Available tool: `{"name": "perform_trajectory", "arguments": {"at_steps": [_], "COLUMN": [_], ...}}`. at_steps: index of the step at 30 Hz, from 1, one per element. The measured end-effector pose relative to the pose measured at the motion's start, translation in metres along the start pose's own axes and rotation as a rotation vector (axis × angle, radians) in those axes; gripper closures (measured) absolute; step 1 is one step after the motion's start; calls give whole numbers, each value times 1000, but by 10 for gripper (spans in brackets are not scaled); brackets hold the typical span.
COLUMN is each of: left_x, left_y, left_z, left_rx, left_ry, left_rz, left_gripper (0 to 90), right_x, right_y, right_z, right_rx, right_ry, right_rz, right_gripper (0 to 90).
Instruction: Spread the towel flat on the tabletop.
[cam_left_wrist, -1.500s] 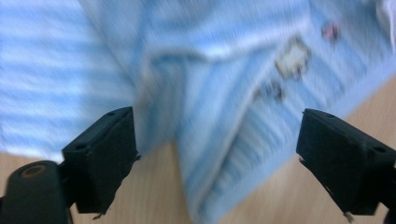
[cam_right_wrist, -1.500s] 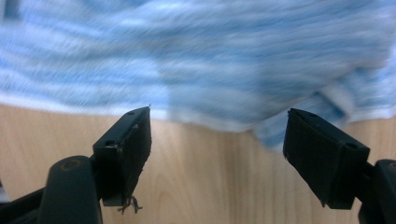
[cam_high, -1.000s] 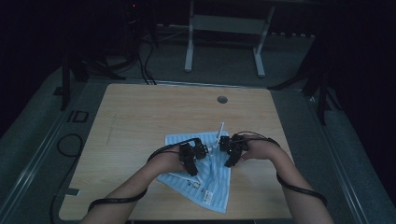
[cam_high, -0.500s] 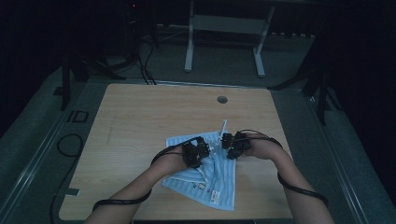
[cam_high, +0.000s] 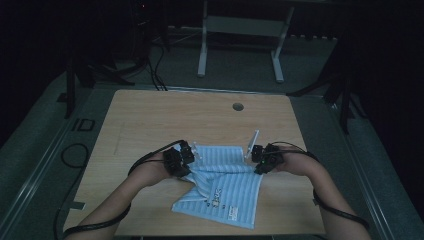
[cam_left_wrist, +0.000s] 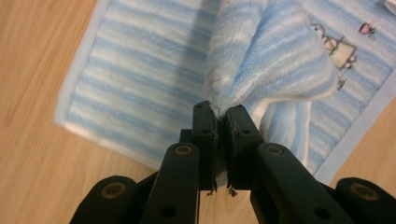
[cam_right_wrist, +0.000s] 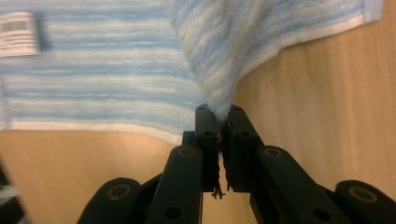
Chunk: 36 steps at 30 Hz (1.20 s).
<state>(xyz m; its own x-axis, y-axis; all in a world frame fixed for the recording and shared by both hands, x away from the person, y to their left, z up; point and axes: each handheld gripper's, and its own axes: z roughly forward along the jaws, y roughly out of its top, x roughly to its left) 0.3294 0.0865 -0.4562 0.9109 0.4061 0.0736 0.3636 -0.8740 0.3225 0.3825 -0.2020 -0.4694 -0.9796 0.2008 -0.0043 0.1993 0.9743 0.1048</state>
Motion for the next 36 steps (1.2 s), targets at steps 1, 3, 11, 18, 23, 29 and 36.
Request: {"name": "perform_trajectory", "arguments": {"at_steps": [1,3,11,18,23,29,36], "left_x": [1,1,-2,-6,2,30,37], "left_y": [-7,-11,-32,-39,-43,-45,-25], "left_z": [0,1,22,32,11,-3,34], "left_rx": [5,12,76,111,62,30,116], "left_ry": [3,-9,-83,-116,-86,-31,-45], "left_rz": [-9,-14,-26,-24,-32,-86,-58], "left_gripper": [839,839,791,822,710,667,858], "right_x": [9,15,73,90,74,40,24], "right_y": [-3,-4,-5,-5,-12,1,44], "right_z": [-5,-6,13,33,9,-17,13], "right_rx": [-36,-53,-69,23,-40,-134,-96], "right_ry": [17,26,114,174,129,-2,-5], "right_rz": [-9,-17,-117,-150,-112,-54,-66], "right_gripper": [850,850,848,664,621,884,900]}}
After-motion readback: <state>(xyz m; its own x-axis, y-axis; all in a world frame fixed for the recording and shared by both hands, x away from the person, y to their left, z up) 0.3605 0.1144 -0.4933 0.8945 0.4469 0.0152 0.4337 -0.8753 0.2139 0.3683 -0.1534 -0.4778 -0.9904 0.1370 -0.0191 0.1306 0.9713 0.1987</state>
